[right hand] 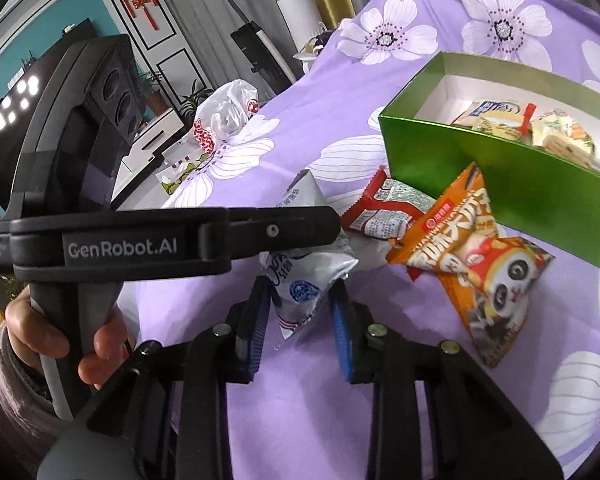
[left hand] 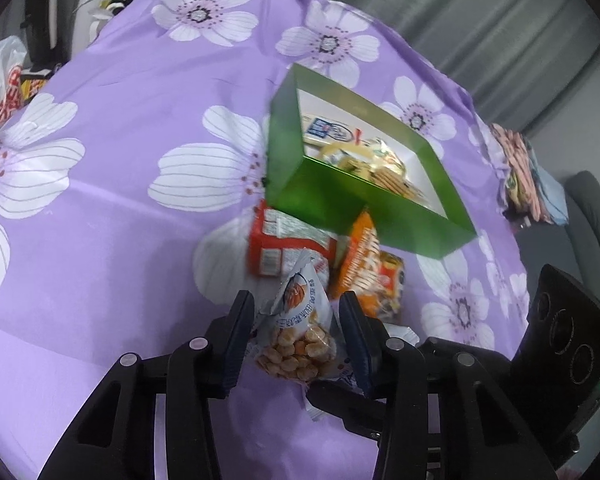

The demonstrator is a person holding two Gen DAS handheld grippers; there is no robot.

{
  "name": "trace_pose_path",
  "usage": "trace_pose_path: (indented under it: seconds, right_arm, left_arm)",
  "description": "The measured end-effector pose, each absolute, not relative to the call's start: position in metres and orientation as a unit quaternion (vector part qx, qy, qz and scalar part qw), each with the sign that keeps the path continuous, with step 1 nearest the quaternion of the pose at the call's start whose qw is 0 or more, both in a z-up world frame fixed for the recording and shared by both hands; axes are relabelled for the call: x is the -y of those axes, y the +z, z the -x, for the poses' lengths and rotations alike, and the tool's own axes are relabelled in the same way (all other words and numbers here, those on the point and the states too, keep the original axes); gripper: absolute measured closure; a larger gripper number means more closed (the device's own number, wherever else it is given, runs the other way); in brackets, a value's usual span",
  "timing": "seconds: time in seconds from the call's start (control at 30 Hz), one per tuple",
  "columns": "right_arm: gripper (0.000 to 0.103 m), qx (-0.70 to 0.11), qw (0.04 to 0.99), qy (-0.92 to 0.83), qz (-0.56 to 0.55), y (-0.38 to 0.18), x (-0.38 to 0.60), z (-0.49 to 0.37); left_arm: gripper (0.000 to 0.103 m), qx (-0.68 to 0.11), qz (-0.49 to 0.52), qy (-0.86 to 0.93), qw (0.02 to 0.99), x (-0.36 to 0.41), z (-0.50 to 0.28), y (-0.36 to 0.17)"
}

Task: Organize snacks
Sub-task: 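Close the right tool on the silver peanut bag and lift it, then carry the silver peanut bag over the green box and lower it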

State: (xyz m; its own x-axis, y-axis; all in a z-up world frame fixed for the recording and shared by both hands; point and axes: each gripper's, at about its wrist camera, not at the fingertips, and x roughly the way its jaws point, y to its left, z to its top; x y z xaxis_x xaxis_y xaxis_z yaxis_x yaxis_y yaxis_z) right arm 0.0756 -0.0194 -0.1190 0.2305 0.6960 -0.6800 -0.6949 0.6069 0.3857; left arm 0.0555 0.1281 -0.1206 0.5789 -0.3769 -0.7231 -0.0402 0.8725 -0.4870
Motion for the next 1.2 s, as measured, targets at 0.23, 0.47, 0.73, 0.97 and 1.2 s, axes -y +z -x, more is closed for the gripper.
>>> trace_pose_path:
  seconds: [0.23,0.47,0.73,0.97,1.2]
  right_arm:
    - [0.074,-0.421,0.797,0.433,-0.006,-0.112,0.041,-0.063]
    - [0.074,-0.41,0.81,0.419,-0.027,-0.104,0.075,-0.051]
    - [0.074,-0.393,0.823,0.407,-0.036,-0.094,0.106,-0.041]
    - [0.074,-0.376,0.837,0.396,-0.036,-0.089,0.131,-0.032]
    - [0.074,-0.371,0.842,0.39,-0.047,-0.086,0.143,-0.032]
  left_arm:
    - [0.059,-0.451,0.212,-0.116,0.859,-0.103,-0.049,-0.109]
    - [0.058,-0.45,0.179,-0.135,0.864,-0.068,-0.046,-0.095]
    - [0.058,-0.448,0.147,-0.152,0.869,-0.035,-0.045,-0.081]
    - [0.058,-0.444,0.126,-0.168,0.871,-0.009,-0.044,-0.072]
    - [0.058,-0.444,0.109,-0.173,0.872,0.006,-0.048,-0.069]
